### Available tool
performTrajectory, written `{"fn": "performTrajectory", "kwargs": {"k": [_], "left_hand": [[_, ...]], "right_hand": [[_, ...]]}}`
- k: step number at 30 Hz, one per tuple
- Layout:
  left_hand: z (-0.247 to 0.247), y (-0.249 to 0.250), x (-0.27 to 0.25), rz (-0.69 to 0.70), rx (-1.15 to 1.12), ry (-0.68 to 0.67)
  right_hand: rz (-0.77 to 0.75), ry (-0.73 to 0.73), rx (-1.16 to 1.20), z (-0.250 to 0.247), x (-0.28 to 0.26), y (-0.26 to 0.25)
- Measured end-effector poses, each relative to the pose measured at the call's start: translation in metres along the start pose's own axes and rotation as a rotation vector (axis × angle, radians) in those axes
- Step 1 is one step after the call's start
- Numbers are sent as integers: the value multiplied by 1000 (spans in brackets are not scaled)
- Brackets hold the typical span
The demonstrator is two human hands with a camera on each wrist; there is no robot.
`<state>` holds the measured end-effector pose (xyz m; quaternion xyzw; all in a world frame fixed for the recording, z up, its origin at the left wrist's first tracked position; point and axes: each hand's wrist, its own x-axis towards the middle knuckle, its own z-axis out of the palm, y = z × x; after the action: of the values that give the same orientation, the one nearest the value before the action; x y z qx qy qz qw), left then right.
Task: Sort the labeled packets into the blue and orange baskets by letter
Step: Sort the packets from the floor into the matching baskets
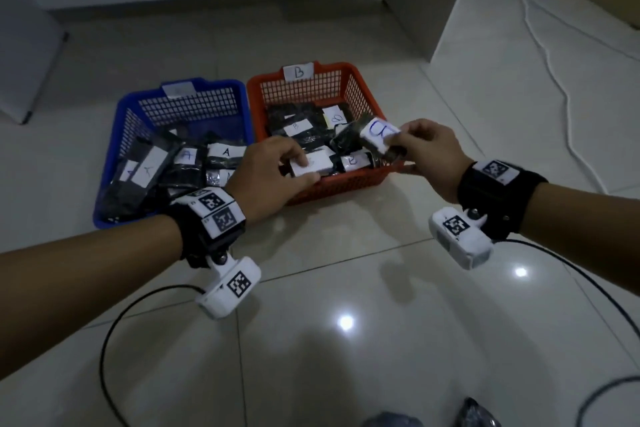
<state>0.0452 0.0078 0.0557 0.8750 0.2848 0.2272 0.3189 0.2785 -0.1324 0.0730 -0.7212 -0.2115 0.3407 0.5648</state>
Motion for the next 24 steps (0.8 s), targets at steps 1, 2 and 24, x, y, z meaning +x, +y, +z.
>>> {"fn": "performTrajectory", "kwargs": {"k": [1,2,24], "left_hand": [[1,0,5,-25,41,31],[2,-1,10,-45,95,55],[32,-10,34,-17,295,-101]], "right_hand": [[8,84,4,2,7,2],[25,159,-16,4,13,4],[-64,248,-347,-8,45,39]]}}
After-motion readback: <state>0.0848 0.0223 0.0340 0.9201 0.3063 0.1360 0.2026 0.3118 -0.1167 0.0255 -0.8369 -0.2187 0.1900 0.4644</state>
